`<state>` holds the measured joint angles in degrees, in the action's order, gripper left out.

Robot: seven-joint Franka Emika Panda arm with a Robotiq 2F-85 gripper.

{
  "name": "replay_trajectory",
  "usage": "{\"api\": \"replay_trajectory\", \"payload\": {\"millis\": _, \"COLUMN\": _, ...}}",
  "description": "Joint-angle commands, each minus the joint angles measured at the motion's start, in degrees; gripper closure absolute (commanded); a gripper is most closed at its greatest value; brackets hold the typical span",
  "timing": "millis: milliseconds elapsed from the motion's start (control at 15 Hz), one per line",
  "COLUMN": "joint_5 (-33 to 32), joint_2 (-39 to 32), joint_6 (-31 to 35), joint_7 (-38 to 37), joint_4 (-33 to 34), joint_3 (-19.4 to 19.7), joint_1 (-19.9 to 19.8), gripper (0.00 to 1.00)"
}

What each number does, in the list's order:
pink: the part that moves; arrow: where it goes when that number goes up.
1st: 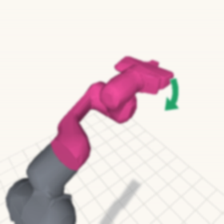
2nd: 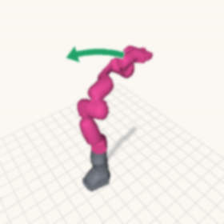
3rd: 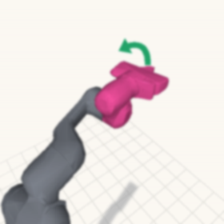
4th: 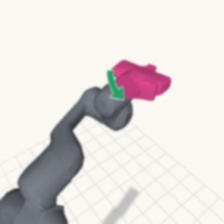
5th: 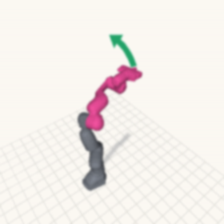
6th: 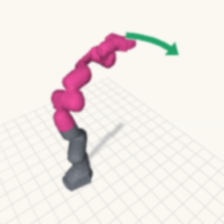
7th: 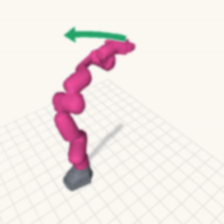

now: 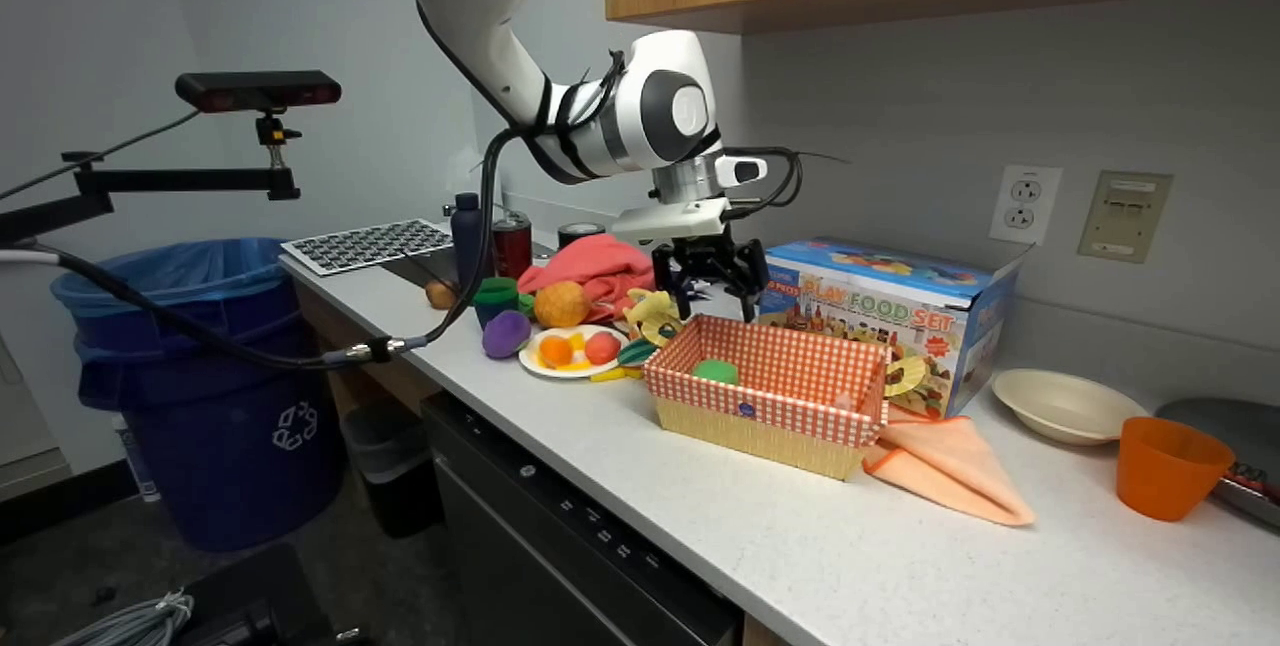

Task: Remove the green plushy from the box and put it on the counter

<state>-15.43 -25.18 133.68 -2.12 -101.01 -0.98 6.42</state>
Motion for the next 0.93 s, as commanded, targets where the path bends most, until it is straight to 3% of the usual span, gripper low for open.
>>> {"api": "replay_trajectory", "payload": {"millis": 0, "joint_5": -0.4, "joint_2": 0.7, "joint_6": 2.2, "joint_7": -2.4, "joint_4": -2.0, "joint_3": 1.1, "joint_1": 0.3, "gripper": 0.0}}
{"api": "replay_trajectory", "payload": {"millis": 867, "joint_5": 0.2, "joint_2": 0.9, "joint_6": -0.1, "joint_7": -4.7, "joint_4": -3.5, "joint_3": 1.8, "joint_1": 0.3, "gripper": 0.0}}
